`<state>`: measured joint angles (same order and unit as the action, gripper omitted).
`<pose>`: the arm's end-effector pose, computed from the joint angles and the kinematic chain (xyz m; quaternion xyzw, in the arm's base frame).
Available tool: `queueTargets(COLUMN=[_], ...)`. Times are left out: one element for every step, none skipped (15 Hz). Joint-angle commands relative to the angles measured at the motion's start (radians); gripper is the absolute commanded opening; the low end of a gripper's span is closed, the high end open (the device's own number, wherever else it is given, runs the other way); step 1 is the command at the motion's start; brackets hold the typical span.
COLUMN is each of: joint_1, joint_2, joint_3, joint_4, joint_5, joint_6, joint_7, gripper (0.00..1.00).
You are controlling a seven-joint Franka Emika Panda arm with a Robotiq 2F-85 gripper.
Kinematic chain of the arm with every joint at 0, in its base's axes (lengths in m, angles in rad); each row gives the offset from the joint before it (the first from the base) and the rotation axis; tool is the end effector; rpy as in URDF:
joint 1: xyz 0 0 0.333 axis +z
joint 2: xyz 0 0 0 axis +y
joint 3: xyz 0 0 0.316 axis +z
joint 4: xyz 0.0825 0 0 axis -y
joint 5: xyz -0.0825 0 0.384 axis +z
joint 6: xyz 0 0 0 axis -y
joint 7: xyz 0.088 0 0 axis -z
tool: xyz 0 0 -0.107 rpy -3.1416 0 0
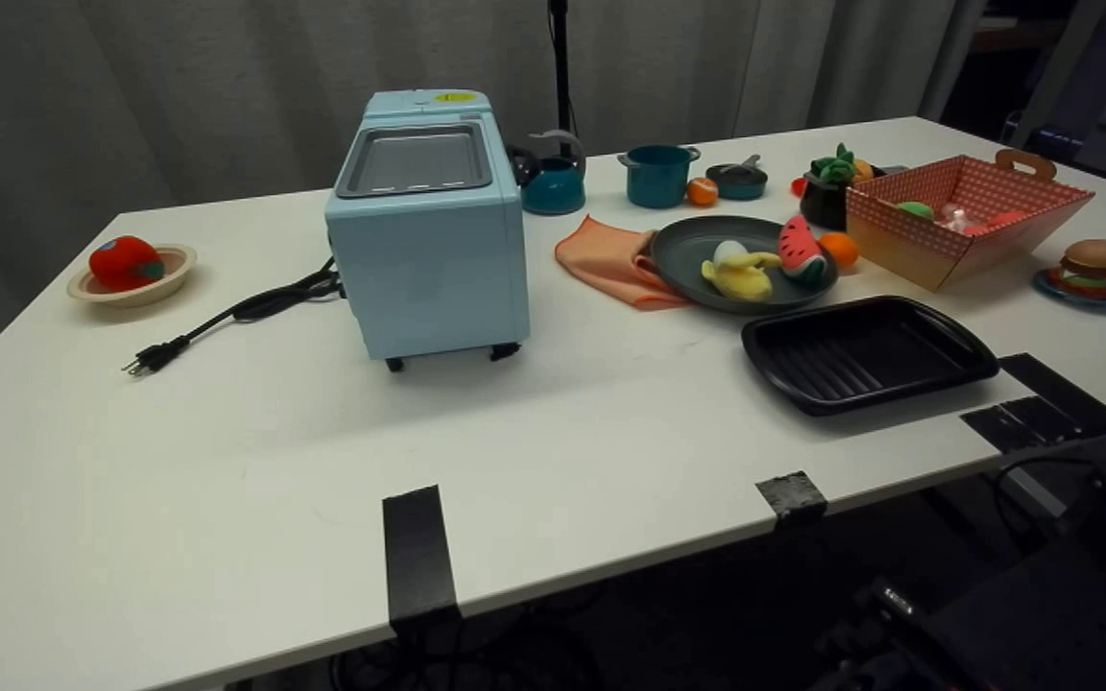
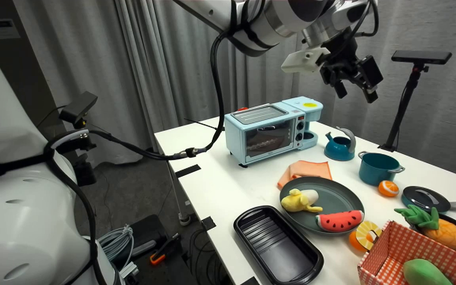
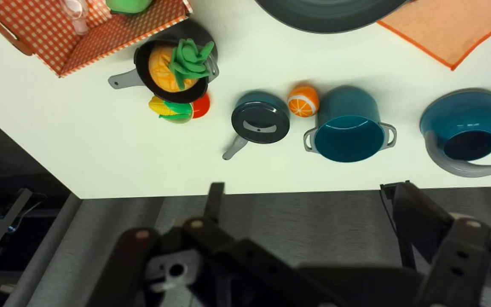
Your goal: Take the banana plush toy from the plate and put it in the box
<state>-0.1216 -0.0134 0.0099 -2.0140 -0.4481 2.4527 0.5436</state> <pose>0.5840 -0.0655 0.5073 0.9432 -0.1775 0.2512 0.1252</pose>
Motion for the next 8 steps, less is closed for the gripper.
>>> queueTargets(joint_1=[0.035, 0.036, 0.039, 0.04, 0.041, 0.043, 0.045, 0.048], joint_2=[0.043, 0.061, 0.081, 0.101, 0.121, 0.139, 0.154, 0.168], joint_3=[-0.017, -0.017, -0.017, -0.016, -0.017, -0.019, -0.021, -0.022], joint_4=[-0.003, -0.009, -0.008, -0.008, -0.009, -0.011, -0.018, -0.025], joint_5=[0.19, 0.255, 0.315, 0.367, 0.391, 0.398, 0.4, 0.396], joint_6=[-0.033, -0.047, -0.068, -0.094, -0.115, -0.131, -0.143, -0.144], joint_7=[-0.163, -0.21, -0.255, -0.293, -0.309, -0.314, -0.316, -0.311], gripper=[1.0, 1.0, 1.0, 1.0, 1.0, 1.0, 1.0, 1.0])
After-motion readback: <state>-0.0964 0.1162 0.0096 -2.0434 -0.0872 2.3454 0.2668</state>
